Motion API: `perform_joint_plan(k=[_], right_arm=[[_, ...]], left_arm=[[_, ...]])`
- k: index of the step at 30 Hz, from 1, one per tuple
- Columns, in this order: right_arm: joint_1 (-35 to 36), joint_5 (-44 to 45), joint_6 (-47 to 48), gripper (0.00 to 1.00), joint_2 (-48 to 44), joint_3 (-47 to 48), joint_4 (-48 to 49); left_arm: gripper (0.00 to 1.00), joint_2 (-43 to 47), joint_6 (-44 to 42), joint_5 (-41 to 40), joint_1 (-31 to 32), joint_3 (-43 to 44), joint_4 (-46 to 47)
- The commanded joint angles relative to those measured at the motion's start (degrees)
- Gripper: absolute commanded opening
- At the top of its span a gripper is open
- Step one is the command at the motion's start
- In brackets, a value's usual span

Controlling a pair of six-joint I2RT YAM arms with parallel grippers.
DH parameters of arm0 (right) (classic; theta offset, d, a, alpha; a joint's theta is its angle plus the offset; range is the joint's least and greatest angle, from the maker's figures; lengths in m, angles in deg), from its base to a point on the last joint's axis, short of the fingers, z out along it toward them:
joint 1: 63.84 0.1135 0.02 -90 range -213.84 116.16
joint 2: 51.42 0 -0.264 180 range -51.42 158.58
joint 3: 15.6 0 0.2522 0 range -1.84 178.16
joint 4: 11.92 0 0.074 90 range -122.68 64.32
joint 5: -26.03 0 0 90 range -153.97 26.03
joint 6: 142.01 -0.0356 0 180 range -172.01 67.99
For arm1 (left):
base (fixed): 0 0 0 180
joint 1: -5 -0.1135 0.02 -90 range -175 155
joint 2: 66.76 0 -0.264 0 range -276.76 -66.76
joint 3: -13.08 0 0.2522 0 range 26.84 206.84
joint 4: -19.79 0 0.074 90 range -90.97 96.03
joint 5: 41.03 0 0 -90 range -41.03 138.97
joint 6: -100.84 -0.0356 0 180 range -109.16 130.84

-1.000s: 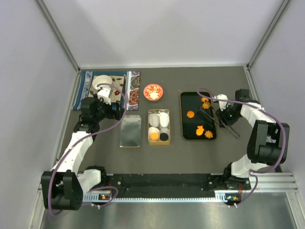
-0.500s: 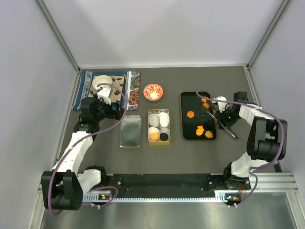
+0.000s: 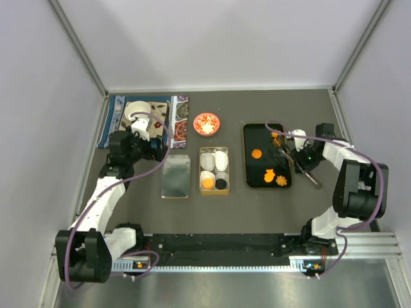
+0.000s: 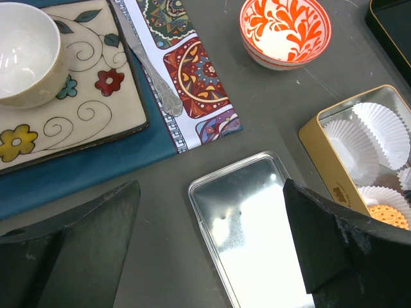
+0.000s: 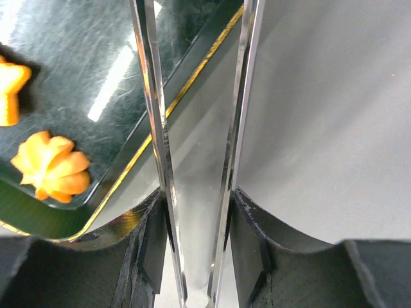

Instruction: Pack the cookies

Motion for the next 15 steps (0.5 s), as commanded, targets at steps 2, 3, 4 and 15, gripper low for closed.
perform_joint_plan(k=[2,3,4,15], right_arm=[[-0.6,-5.3,-0.9,0.40,-6.7,2.5,-6.1],[-0.6,-5.8,-1.1,0.40,-7.3,3.6,-7.8],[-0.6,-6.2,-1.2,0.40,-8.9,4.2,-8.7],[-0.5,-11.7,-2.7,0.40,-16.7,12.0,-18.7]], left_arm=[[0.99,0.2,-0.8,0.6,0.2,0.2,1.3],[0.99,0.2,-0.8,0.7,0.2,0.3,1.3],[0.99,0.2,-0.7,0.7,0.2,0.2,1.3],[0.99,0.6,-0.4,1.1,0.2,0.3,1.2]])
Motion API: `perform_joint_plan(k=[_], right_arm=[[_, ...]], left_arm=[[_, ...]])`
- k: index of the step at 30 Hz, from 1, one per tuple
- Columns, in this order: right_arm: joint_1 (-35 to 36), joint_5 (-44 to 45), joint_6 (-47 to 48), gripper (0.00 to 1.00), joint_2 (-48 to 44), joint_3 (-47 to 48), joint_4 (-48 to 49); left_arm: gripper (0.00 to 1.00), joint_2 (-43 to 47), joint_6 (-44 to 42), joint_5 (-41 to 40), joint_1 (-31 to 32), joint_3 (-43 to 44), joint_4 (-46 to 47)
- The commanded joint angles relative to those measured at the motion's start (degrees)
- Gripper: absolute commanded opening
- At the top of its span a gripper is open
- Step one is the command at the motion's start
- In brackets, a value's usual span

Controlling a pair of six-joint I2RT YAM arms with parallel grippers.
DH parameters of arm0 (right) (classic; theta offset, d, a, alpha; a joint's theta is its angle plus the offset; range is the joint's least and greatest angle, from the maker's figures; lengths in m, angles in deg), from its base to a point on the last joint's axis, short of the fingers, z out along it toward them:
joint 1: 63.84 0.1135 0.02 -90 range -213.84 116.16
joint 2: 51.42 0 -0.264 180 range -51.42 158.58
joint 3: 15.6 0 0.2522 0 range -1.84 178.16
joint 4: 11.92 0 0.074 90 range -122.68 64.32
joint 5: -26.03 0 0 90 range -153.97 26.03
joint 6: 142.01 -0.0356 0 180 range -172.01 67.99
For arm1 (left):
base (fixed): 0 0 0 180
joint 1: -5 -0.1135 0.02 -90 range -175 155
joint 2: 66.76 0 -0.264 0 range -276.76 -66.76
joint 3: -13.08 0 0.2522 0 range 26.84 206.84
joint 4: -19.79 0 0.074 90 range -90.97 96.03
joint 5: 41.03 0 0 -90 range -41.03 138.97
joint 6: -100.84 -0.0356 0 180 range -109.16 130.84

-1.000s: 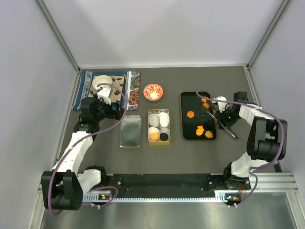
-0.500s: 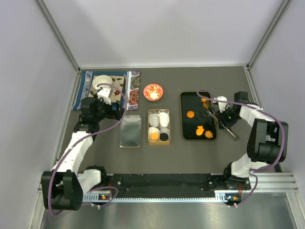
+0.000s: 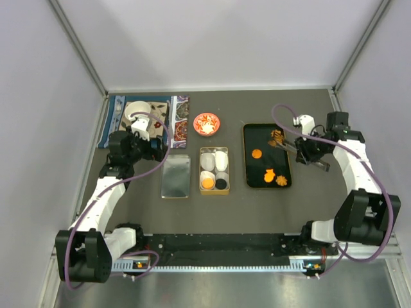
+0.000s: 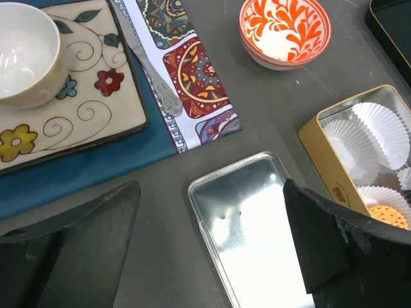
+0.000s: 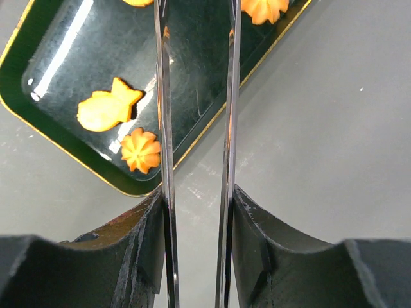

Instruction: Pack the cookies

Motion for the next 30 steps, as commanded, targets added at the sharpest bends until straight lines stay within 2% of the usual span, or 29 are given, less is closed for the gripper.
perform_joint_plan(k=[1,14,19,30], right_arm=[[-0.5,-3.9,-0.8,0.40,-4.2,4.0,-4.5],[0.9,-0.6,-3.1,0.42,-5.0,3.5,-3.5],[3.8,2.9,-4.5,0.43,-4.3,1.4,-0.9],[8.8,4.3,-5.2,0.45,-3.1,-3.0,1.6]], left_arm=[[0.99,0.7,-0.4,1.1,0.2,0.3,1.2],[0.99,1.3,-0.1,1.5,0.2,0.3,1.0],[0.99,1.1,-0.2,1.5,0.2,0.3,1.0],[0.99,0.8,-0.3,1.4,0.2,0.3,1.0]])
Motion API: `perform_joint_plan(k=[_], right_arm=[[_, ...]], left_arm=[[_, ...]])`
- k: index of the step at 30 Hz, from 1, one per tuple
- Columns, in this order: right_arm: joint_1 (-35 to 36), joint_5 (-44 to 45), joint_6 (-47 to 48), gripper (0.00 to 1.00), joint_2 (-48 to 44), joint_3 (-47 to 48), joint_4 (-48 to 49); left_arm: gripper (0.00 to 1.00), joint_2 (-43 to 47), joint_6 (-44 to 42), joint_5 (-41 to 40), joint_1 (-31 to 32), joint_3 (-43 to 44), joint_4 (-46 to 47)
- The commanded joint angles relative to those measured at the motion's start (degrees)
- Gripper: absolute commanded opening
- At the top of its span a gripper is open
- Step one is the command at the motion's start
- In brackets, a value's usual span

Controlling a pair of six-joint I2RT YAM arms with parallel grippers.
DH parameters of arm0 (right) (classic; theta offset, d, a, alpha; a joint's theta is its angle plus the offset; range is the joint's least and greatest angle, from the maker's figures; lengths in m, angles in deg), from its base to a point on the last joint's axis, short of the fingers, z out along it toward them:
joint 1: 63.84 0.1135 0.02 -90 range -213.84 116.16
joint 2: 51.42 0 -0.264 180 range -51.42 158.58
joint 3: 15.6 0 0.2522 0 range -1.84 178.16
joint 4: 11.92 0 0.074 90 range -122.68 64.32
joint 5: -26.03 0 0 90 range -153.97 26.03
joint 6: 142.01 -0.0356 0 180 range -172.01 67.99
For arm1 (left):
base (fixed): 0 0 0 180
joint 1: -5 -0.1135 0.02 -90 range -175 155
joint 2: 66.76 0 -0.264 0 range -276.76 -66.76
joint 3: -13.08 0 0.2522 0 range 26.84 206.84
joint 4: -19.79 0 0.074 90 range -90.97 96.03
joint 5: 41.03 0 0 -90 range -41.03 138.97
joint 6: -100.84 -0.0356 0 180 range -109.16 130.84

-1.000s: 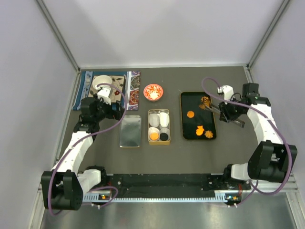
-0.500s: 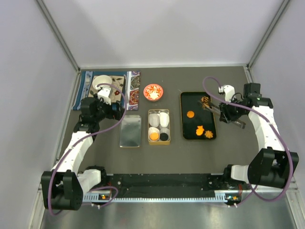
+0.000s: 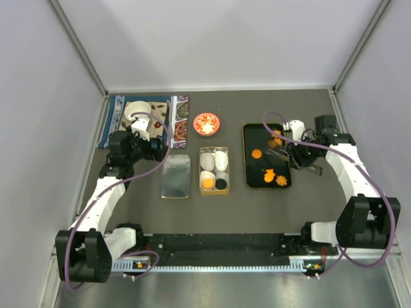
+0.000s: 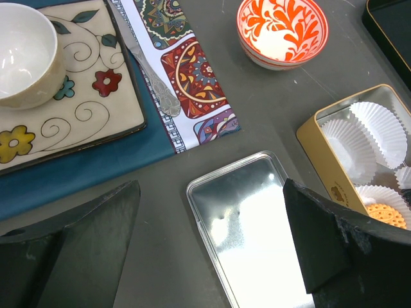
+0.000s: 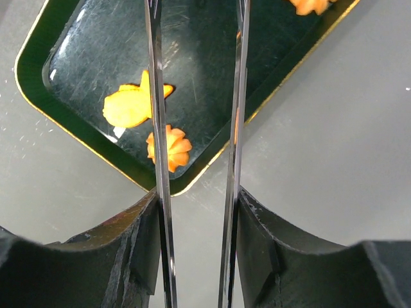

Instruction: Pack the cookies

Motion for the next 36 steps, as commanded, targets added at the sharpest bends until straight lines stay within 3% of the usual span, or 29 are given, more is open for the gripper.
perform_joint_plan(k=[1,12,36], right_arm=[[2.2,1.6,-0.8,0.45,0.2,-1.6,3.3],[7.4,4.2,-2.2,0.48,2.4,-3.9,7.2],[10.3,7.4,-3.0,0.50,3.4,-5.8,9.8]], left_arm=[[0.99,0.7,-0.3,1.0,0.2,0.3,1.1],[0.99,0.6,-0.5,0.7,0.2,0.3,1.1],[0.99,0.2,-0.7,0.4,0.2,0.3,1.2]])
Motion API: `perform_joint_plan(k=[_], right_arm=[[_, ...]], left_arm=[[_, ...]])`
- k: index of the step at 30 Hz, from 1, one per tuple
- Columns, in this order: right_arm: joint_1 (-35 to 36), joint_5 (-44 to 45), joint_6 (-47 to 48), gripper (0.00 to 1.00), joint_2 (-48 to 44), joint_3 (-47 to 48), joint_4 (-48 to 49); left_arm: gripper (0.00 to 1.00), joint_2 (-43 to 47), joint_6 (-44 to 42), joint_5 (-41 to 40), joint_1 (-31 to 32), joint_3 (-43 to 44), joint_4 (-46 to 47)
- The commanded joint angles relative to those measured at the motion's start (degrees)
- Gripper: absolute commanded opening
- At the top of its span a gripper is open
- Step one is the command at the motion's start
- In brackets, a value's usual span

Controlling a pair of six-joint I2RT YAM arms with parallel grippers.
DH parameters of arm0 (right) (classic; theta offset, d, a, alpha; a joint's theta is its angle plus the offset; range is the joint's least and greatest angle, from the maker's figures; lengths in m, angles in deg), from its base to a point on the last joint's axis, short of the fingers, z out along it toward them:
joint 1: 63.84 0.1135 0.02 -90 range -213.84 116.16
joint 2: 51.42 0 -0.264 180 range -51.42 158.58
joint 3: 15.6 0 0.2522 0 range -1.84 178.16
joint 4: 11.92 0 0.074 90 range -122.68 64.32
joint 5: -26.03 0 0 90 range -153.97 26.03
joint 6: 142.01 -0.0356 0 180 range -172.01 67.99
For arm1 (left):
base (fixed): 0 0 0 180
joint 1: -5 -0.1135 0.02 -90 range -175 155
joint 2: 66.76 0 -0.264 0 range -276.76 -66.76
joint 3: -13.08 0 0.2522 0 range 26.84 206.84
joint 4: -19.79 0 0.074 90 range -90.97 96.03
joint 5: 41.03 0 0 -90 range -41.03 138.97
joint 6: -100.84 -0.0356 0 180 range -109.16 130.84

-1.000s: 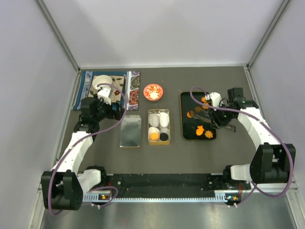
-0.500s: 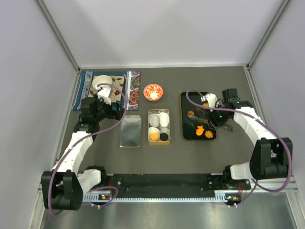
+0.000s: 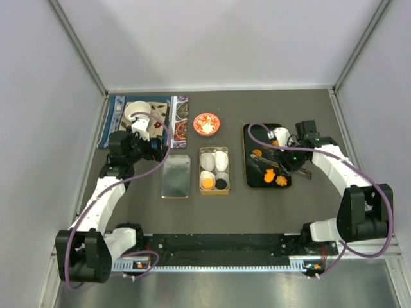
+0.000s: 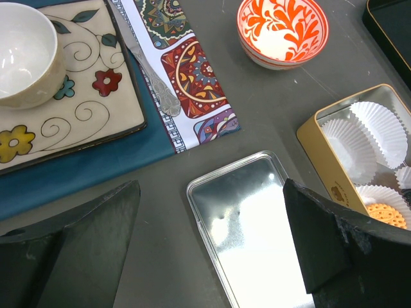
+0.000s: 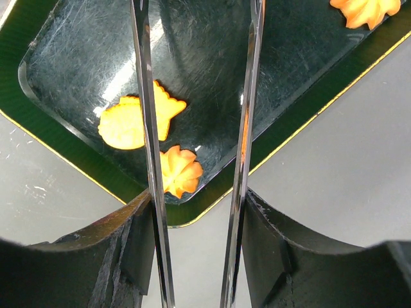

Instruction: Pack the cookies

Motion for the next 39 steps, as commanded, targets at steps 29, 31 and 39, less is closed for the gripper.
perform_joint_plan(k=[29,31,39], right_arm=[[4.2,6.2,-0.4,0.39,-1.2,-2.6,4.0],[4.2,6.3,-0.4,0.38,-1.2,-2.6,4.0],[4.2,6.2,-1.1,0.27,-2.7,-1.6,3.8]], left_arm=[[0.99,0.1,-0.5,0.9,0.1,0.7,0.8],[0.99,0.2,-0.5,1.0,0.2,0.8,0.8],[0.99,-0.1,-0.6,0.9,0.1,0.7,0.8]])
